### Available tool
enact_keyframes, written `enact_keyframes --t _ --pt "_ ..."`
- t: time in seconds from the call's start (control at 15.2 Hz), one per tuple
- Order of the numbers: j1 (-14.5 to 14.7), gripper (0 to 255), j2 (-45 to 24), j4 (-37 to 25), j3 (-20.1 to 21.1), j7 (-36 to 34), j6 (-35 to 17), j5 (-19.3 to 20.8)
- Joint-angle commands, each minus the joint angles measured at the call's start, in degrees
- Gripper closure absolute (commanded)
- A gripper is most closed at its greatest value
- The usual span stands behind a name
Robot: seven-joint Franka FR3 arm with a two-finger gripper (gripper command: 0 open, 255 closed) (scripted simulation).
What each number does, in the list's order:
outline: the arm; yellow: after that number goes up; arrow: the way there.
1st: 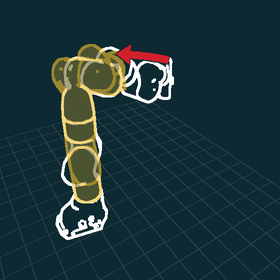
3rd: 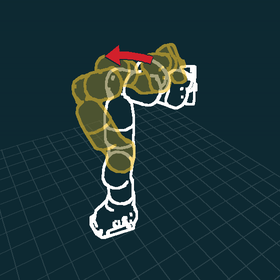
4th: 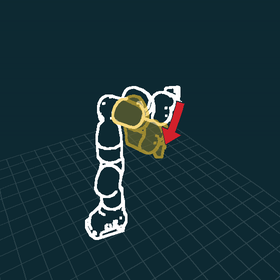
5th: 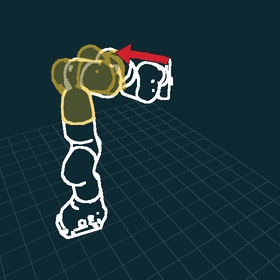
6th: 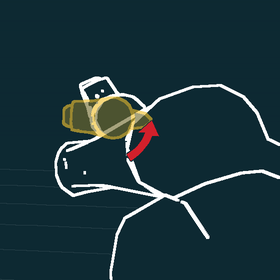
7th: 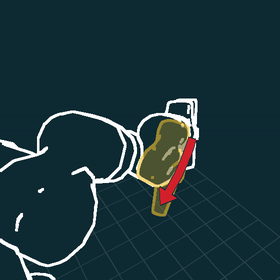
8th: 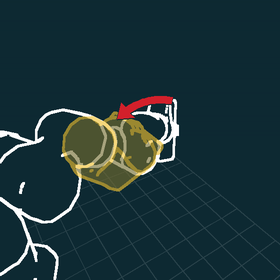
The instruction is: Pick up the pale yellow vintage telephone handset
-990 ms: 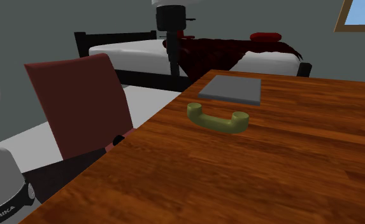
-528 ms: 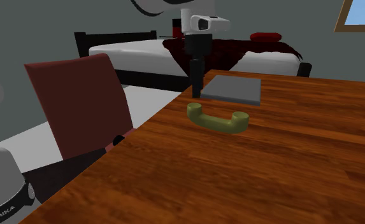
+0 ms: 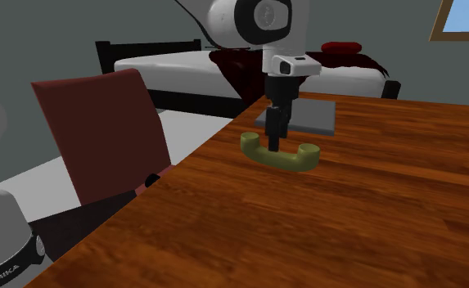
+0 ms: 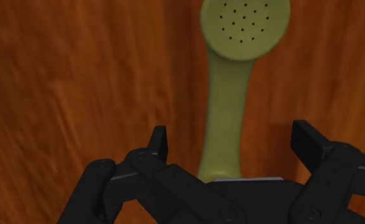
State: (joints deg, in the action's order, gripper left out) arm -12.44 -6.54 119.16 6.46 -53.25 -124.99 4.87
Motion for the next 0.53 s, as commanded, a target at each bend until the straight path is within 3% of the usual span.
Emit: enact_keyframes --t 0.0,0.4,0.46 --pt "-0.09 0 -0.92 0.54 -0.14 -0.30 -1.48 0.18" --pt "-0.04 0 -2.83 1.88 -0.23 -0.76 -4.70 0.66" --pt "-0.02 255 -2.92 1.81 -0.22 -0.81 -4.72 0.67"
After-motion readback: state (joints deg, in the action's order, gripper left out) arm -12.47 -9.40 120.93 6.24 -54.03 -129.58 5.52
